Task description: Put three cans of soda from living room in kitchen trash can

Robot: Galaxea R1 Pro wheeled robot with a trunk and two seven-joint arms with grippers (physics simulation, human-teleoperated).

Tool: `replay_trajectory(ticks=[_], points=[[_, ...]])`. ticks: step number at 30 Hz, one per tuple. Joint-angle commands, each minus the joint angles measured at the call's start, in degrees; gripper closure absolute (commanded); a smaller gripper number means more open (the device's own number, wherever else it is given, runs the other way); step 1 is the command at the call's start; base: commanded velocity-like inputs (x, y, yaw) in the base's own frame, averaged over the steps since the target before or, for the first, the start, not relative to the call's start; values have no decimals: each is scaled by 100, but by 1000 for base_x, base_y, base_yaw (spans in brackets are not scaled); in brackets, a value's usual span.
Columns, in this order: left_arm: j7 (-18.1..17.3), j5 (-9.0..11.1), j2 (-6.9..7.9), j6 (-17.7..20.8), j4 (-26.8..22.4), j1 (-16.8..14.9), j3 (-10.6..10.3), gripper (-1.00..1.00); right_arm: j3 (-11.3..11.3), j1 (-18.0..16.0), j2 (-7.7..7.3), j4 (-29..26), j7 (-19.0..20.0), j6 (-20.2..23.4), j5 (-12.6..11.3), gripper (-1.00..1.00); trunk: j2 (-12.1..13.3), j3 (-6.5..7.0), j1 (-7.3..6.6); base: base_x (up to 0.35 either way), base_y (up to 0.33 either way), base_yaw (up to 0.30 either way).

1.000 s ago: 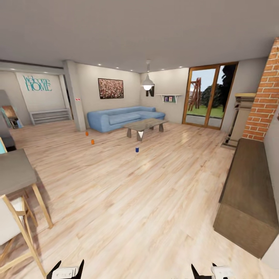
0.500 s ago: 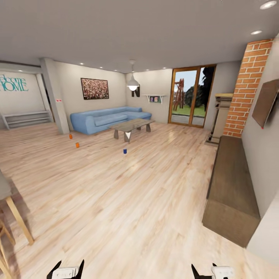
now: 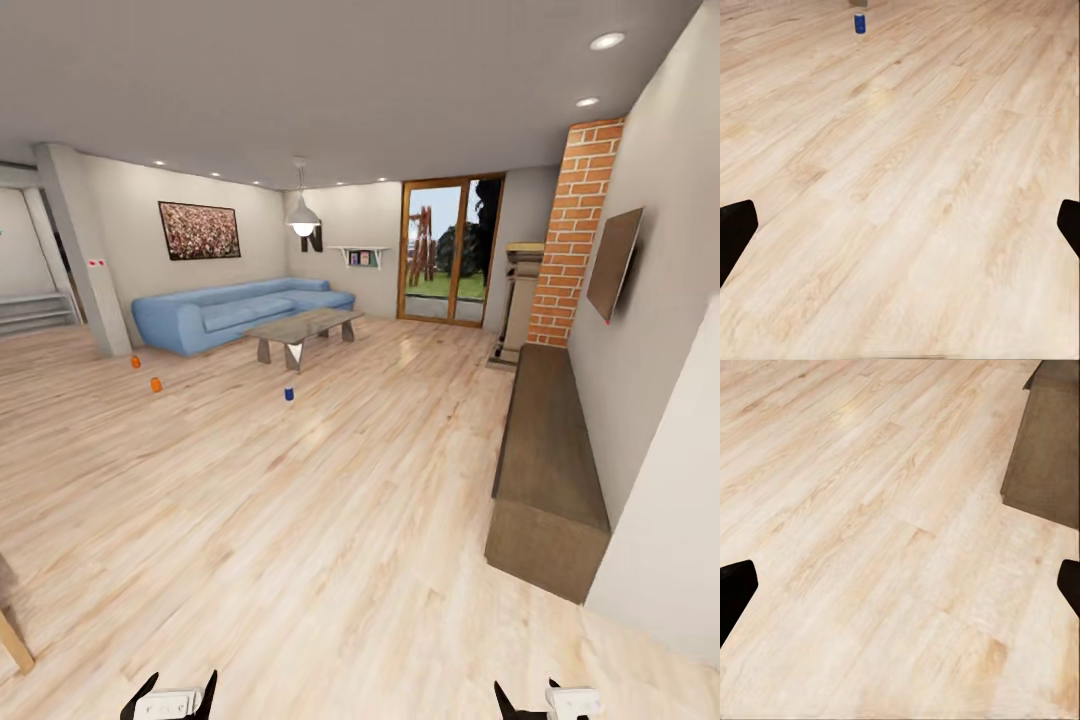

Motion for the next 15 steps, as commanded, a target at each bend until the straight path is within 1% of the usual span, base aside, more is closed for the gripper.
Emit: replay_trajectory(ticks=[1,15], points=[[0,0,0,0,0,0,0,-100,0,0,0,0,-2,0,0,-100,0,3,0,-281,0,-249],[-1,0,-3,0,0,0,-8,-100,-9,1,-9,0,-8,0,-33,-100,0,37,0,-316,0,-249]])
